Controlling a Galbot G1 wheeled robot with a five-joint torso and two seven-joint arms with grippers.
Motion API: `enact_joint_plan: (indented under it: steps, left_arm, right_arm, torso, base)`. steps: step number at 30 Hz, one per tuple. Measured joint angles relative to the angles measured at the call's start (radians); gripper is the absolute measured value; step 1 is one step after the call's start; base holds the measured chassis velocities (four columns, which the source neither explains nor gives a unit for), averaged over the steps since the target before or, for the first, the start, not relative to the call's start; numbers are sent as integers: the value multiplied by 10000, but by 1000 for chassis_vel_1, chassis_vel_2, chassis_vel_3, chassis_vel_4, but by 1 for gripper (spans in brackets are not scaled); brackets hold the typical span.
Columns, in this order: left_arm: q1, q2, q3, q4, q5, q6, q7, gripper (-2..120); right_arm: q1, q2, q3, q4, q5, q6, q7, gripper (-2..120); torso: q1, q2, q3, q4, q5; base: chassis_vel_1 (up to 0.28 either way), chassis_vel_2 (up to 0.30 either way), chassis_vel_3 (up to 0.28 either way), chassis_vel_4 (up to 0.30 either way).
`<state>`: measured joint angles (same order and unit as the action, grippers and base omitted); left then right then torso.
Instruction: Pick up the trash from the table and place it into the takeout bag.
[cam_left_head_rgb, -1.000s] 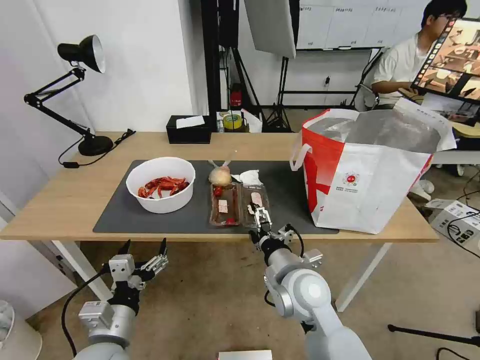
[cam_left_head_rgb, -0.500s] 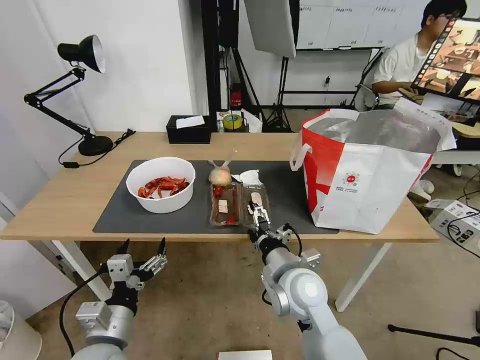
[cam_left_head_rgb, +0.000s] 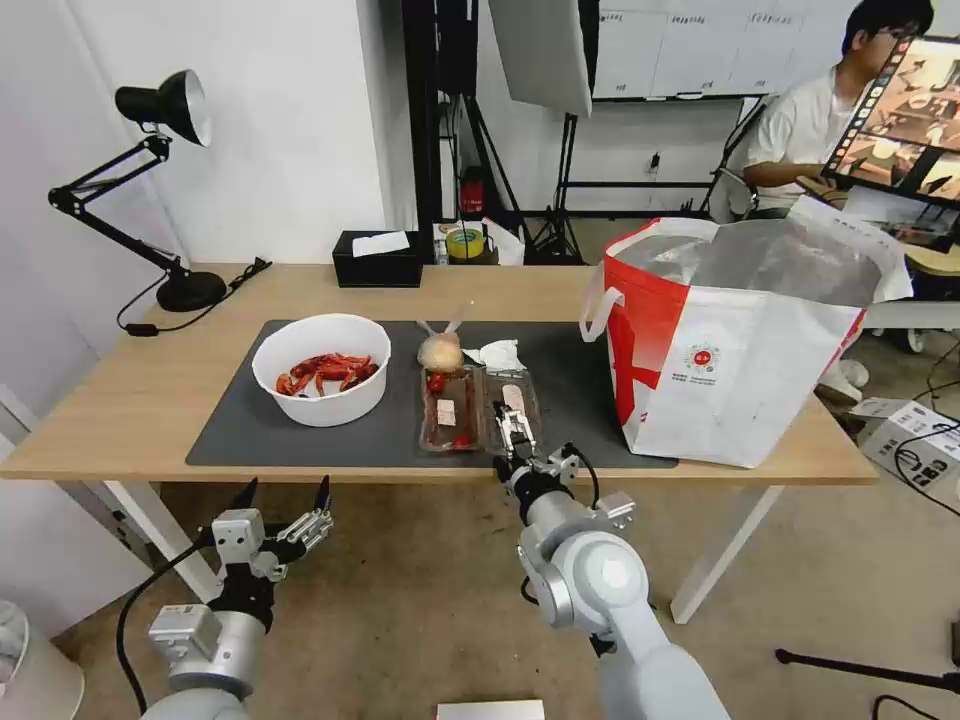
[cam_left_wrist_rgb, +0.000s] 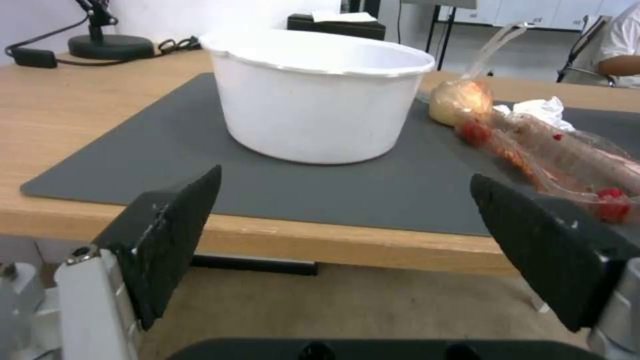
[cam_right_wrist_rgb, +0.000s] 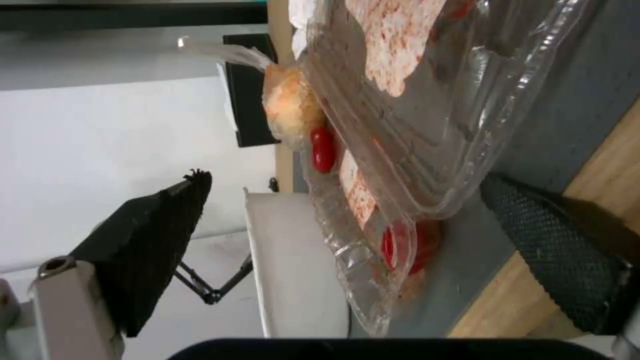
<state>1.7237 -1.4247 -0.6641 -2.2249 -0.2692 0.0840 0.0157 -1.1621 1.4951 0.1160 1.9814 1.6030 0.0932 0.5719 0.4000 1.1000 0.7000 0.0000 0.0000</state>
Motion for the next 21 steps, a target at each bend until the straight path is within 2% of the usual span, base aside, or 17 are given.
enact_joint_plan:
  steps: [21]
  left_arm:
    - [4,-4,28,33,-3,-23,0,100]
  right_arm:
    - [214,104,-6,-181,-320,-32,-49,100]
  torso:
    - [0,0,0,0,0]
  base:
    - [0,0,0,0]
